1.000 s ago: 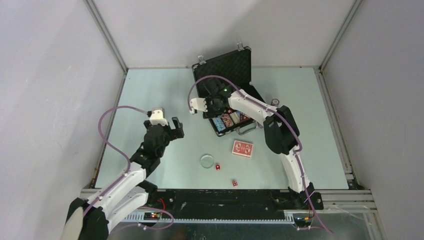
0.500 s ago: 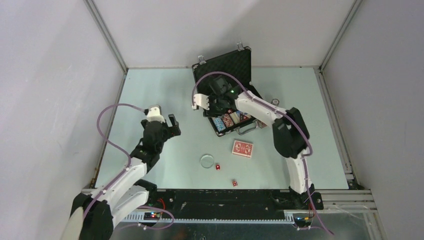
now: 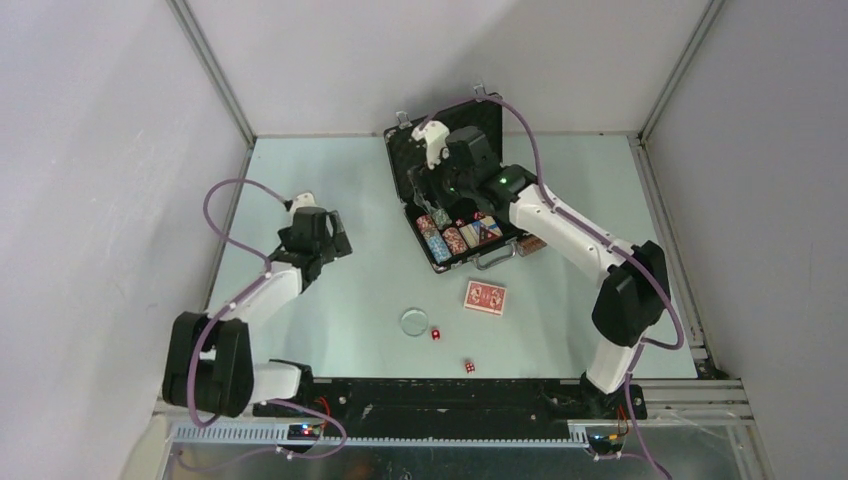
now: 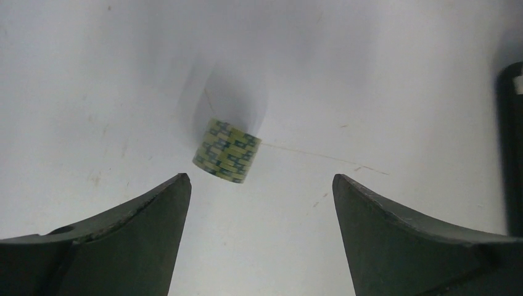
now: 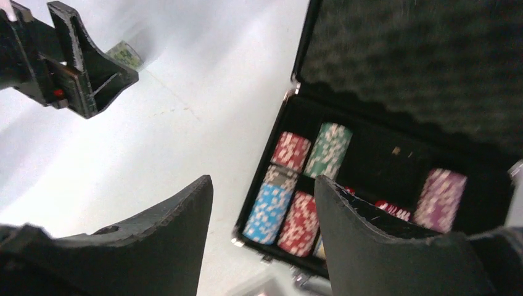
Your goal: Pack up texas hold em set
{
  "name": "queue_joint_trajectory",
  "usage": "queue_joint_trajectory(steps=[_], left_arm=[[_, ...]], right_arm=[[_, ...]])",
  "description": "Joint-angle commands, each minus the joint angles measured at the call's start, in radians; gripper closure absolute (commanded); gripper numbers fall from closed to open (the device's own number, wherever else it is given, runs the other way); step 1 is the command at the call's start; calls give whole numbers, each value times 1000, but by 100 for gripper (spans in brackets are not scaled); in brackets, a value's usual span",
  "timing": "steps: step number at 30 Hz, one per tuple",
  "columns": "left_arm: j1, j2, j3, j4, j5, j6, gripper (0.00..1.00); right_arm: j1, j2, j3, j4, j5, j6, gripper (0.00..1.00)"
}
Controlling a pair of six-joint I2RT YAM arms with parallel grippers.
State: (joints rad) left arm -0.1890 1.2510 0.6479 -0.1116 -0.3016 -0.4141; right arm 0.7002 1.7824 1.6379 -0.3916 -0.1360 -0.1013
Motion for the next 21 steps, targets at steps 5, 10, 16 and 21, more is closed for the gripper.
queue_joint_trajectory(steps=[5, 10, 16, 21], left_arm=[[72, 133, 108, -93, 53, -17, 11], [105, 200, 154, -129, 84, -16, 12], [173, 288, 201, -124, 186, -31, 16], [184, 327, 214, -106, 240, -34, 31]], right_arm=[[-50, -183, -189, -47, -41, 356, 36], [-56, -223, -252, -60, -48, 339, 36], [-57, -232, -259, -65, -72, 334, 37], [-56, -234, -266, -56, -92, 340, 38]])
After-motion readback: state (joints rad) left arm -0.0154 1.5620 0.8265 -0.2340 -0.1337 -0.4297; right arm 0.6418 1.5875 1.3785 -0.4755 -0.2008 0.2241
